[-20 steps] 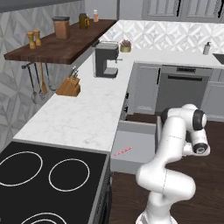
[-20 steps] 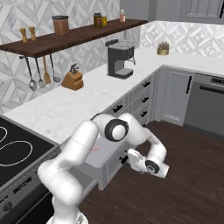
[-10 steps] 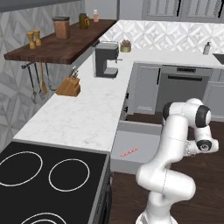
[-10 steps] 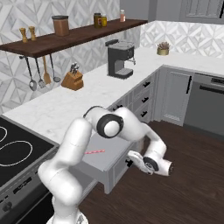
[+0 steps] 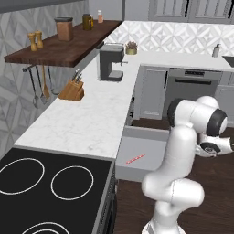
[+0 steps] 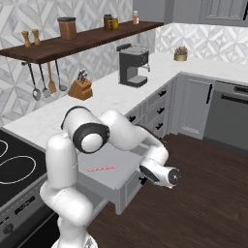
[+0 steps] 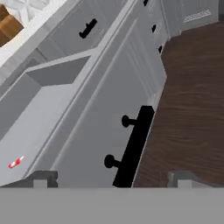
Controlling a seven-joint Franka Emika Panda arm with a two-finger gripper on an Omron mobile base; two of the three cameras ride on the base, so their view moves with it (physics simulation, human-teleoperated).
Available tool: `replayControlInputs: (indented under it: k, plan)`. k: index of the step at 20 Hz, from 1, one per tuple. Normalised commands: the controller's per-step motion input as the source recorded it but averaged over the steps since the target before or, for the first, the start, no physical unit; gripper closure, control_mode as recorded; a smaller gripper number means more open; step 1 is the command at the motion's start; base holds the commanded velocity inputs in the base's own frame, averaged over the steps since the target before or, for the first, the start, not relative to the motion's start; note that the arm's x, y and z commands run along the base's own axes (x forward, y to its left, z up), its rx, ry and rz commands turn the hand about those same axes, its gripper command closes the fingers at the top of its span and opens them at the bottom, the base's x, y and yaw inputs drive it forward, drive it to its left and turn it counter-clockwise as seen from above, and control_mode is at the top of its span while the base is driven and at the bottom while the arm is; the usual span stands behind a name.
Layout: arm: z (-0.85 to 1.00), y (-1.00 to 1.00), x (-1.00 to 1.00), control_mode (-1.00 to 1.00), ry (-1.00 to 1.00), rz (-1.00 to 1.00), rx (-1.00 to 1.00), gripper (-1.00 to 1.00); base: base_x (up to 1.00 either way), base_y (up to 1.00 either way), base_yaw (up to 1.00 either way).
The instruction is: Take a straw from the drawer in front and place it inside the glass cup on the dining counter.
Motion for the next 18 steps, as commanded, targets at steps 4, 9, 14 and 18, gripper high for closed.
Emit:
replayControlInputs:
  k: [4, 9, 14, 18]
  plan:
    - [1.0, 0.0, -0.68, -1.0, -0.15, -0.13, -0.32, -1.0, 0.0, 0.0, 0.0]
    - [1.0, 0.0, -0.59, -1.0, -0.13, -0.03, -0.21, -1.0, 0.0, 0.0, 0.0]
    - [1.0, 0.0, -0.24, -1.0, -0.07, 0.0, -0.15, -1.0, 0.0, 0.0, 0.0]
    - [1.0, 0.0, 0.0, -1.0, 0.0, 0.0, -0.12, -1.0, 0.0, 0.0, 0.0]
